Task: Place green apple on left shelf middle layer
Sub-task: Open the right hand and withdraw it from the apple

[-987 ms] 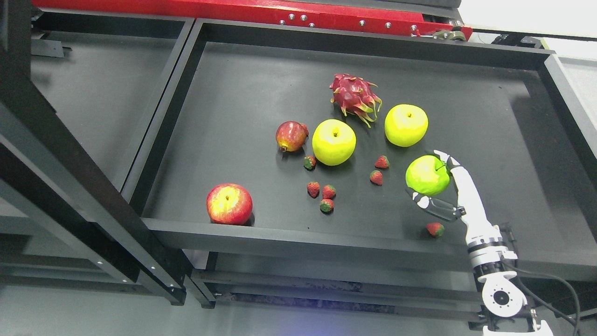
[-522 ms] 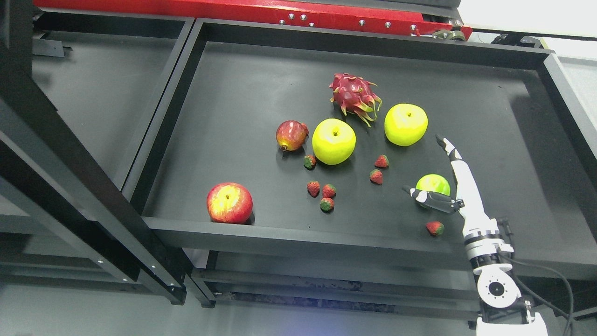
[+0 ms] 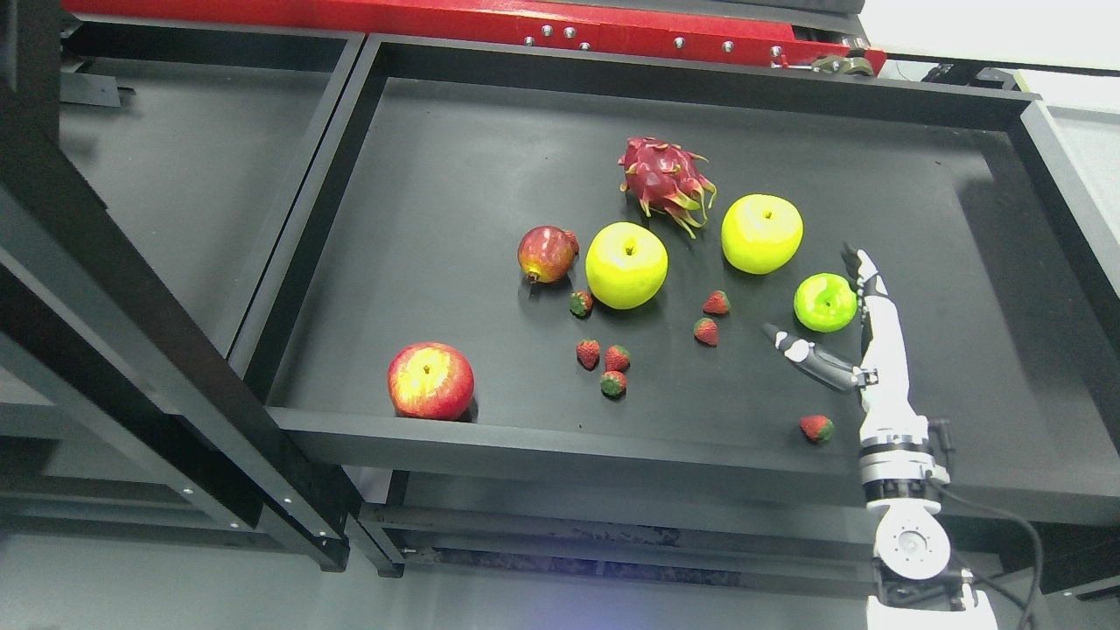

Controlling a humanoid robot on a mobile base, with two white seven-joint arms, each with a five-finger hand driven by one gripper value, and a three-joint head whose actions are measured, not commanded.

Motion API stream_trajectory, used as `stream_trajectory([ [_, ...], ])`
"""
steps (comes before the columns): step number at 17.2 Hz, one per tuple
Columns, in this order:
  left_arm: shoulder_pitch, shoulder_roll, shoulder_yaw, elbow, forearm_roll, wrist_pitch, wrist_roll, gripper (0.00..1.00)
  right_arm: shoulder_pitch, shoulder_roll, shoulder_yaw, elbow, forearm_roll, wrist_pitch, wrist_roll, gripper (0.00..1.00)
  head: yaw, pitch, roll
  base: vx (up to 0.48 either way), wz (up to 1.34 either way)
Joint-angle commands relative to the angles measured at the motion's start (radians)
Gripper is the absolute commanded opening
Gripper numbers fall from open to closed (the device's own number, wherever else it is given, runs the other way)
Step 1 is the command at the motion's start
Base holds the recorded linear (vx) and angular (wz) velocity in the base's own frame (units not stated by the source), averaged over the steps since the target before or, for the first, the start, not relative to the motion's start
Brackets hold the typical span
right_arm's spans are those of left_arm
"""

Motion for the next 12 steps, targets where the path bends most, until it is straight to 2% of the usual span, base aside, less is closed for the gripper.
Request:
stream_trajectory([
  [1, -0.021, 0.017, 0.000, 0.000, 0.000, -0.001, -0.001, 1.00, 0.062, 0.061, 0.088, -0.008, -0.150, 0.021, -0.031, 1.00, 0.0000, 0.000, 0.000, 0.000, 0.00],
  [6, -0.021, 0.017, 0.000, 0.000, 0.000, -0.001, -0.001, 1.00, 0.090, 0.061, 0.091, -0.019, -0.172, -0.014, -0.029, 1.00, 0.0000, 0.000, 0.000, 0.000, 0.00],
  [12, -0.021, 0.017, 0.000, 0.000, 0.000, -0.001, -0.001, 1.00, 0.086, 0.061, 0.089, -0.022, -0.173, -0.008, -0.034, 1.00, 0.0000, 0.000, 0.000, 0.000, 0.00],
])
